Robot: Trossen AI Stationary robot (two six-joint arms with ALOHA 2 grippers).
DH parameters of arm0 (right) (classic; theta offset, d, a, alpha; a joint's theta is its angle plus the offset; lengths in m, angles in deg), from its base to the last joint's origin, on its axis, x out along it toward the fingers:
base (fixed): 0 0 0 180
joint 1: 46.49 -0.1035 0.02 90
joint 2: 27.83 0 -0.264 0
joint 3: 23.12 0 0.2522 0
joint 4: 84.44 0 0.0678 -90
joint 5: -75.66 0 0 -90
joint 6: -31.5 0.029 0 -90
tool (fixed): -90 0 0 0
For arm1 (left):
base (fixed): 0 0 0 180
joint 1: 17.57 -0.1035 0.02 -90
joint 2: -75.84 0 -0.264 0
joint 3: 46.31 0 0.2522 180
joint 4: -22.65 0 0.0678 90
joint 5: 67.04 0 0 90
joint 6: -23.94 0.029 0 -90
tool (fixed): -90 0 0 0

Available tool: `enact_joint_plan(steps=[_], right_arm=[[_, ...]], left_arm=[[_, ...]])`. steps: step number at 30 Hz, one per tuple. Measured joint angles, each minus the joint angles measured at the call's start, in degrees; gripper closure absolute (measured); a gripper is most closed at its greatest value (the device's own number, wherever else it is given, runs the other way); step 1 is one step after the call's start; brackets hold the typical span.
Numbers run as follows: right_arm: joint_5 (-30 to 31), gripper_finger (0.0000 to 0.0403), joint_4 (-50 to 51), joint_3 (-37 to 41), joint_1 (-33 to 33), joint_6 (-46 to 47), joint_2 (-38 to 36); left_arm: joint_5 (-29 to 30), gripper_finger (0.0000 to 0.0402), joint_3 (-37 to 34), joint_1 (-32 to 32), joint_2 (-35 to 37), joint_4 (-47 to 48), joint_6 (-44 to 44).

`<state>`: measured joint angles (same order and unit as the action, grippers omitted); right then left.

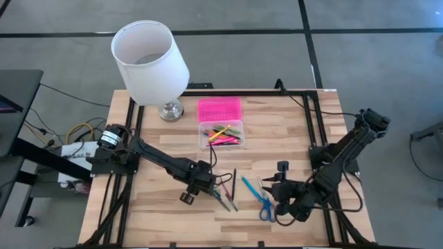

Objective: Pick & place school supplies into a supply box
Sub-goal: Put the green crayon into the pink supply box

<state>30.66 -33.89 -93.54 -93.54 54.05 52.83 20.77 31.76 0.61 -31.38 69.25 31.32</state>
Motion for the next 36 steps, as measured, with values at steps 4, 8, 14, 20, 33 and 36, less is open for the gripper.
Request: enact_joint_plan(steps=[4,8,14,20,33,36], right_arm=[[-0.1,0.0282,0.0,0.0,-0.1,0.0,0.0],[-0.1,0.0282,0.0,0.0,-0.2,0.0,0.0],[-0.1,0.0282,0.0,0.0,-0.2,0.0,0.0],[-0.1,0.0282,0.0,0.0,-0.2,0.0,0.0],[-0.1,0.0282,0.3,0.0,-0.1,0.0,0.0],[-0.1,0.0282,0.3,0.0,-0.1,0.0,0.0]], left_arm=[[-0.3,0.0342,0.0,-0.3,0.0,0.1,0.1],[-0.3,0.037,0.0,-0.3,0.0,0.2,0.1],[-0.3,0.0384,0.0,-0.2,0.0,0.9,-0.5],[0.4,0.0376,0.0,0.8,0.0,1.1,-1.4],[-1.5,0.0382,2.8,1.9,-0.3,7.5,-2.7],[-1.2,0.0384,4.4,1.8,-0.3,9.8,-2.7]])
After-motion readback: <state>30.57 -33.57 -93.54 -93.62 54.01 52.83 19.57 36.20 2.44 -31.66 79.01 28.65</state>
